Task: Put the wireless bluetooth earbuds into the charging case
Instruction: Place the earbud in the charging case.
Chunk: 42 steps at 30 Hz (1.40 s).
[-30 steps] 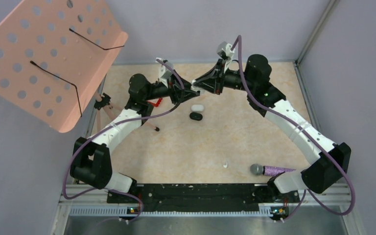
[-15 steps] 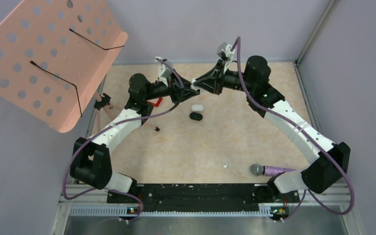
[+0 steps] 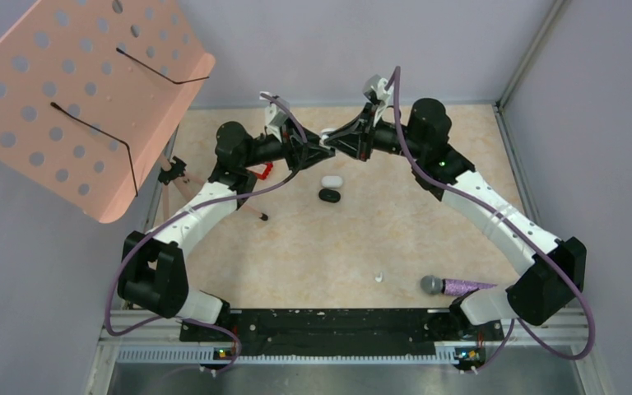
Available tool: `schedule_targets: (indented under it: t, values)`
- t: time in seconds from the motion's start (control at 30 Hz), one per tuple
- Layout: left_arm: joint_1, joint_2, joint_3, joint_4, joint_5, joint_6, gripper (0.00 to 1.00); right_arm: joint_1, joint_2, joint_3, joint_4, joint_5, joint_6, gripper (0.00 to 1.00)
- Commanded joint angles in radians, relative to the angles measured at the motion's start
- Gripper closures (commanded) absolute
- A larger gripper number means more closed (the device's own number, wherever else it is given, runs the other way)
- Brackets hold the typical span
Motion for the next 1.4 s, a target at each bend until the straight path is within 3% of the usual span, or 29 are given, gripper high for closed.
schedule_targets:
  t: [0.0,0.27,0.57,0.73,0.9,1.37]
  values:
    - [0.000,-0.033,0.057,0.050,-0.016,-0.016,1.00,0.022,-0.017,-0.004,-0.030,0.049,-0.028,0.90]
    - [0.001,-0.038,0.033,0.040,-0.001,-0.002,1.00,0.022,-0.041,0.076,-0.145,0.088,-0.129,0.68]
    - [0.003,-0.032,0.016,0.054,0.003,-0.004,1.00,0.022,-0.124,0.108,-0.286,0.109,-0.263,0.63]
    - [0.001,-0.029,0.008,0.057,0.020,0.013,1.00,0.022,-0.114,0.128,-0.279,0.105,-0.258,0.64]
    - [0.001,-0.033,-0.001,0.055,0.033,0.031,1.00,0.022,-0.073,0.154,-0.241,0.107,-0.229,0.54]
    - [0.001,-0.052,-0.008,0.044,0.063,0.049,1.00,0.021,-0.008,0.171,-0.243,0.096,-0.240,0.46]
